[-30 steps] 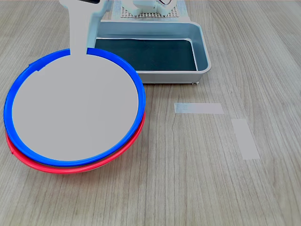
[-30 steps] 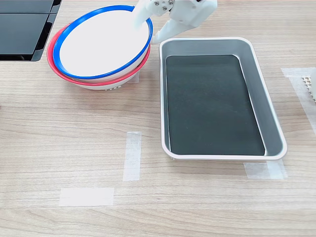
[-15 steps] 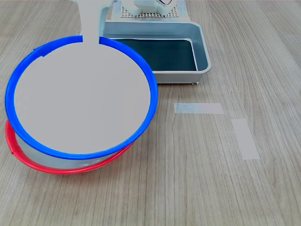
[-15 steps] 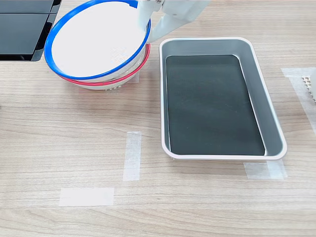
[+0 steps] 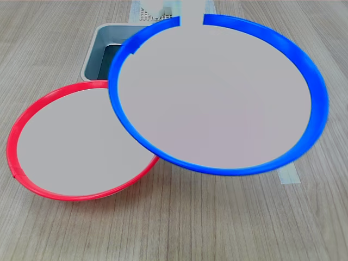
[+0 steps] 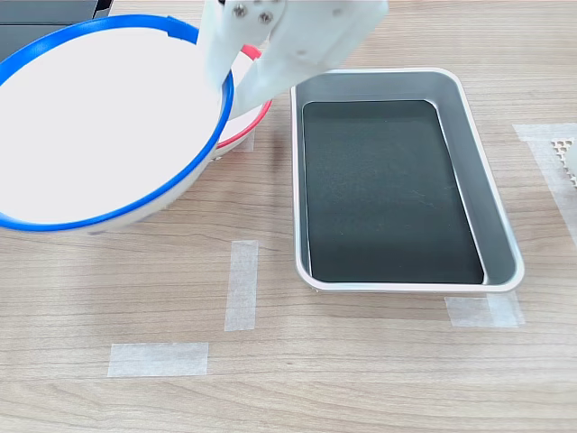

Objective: Lift the stacked dish and set it down on the table.

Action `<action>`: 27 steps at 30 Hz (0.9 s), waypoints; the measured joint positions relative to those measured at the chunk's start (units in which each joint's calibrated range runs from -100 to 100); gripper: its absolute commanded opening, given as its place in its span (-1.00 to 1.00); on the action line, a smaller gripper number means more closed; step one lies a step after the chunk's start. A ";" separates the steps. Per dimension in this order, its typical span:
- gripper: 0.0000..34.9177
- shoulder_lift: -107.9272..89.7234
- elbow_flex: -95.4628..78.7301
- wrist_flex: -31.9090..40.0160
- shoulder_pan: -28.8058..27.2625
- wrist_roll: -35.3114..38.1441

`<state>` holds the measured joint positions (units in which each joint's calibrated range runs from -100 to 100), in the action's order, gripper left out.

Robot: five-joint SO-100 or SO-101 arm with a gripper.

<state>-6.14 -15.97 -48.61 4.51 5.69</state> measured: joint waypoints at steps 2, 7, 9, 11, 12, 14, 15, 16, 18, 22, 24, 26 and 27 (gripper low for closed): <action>-1.00 1.19 0.00 0.16 1.86 0.15; -1.00 3.75 -1.45 2.20 4.34 0.20; -1.00 5.63 -2.18 3.83 4.96 -0.10; -1.00 6.91 -2.18 4.40 5.84 0.24; -1.00 7.25 -2.18 4.57 6.19 0.15; -1.00 8.70 -2.36 4.89 6.55 0.24; -1.00 9.12 -2.99 5.22 6.64 0.29; -1.00 9.29 -3.27 5.30 6.64 0.29; -1.00 9.72 -4.17 6.04 6.64 0.29; -0.95 10.49 -5.81 7.50 7.17 1.03; -0.76 10.66 -6.26 7.99 7.08 1.12; -0.63 10.66 -6.72 8.24 6.90 1.37; -0.53 10.66 -6.72 8.24 6.90 1.61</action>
<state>4.52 -22.69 -40.38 11.42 7.30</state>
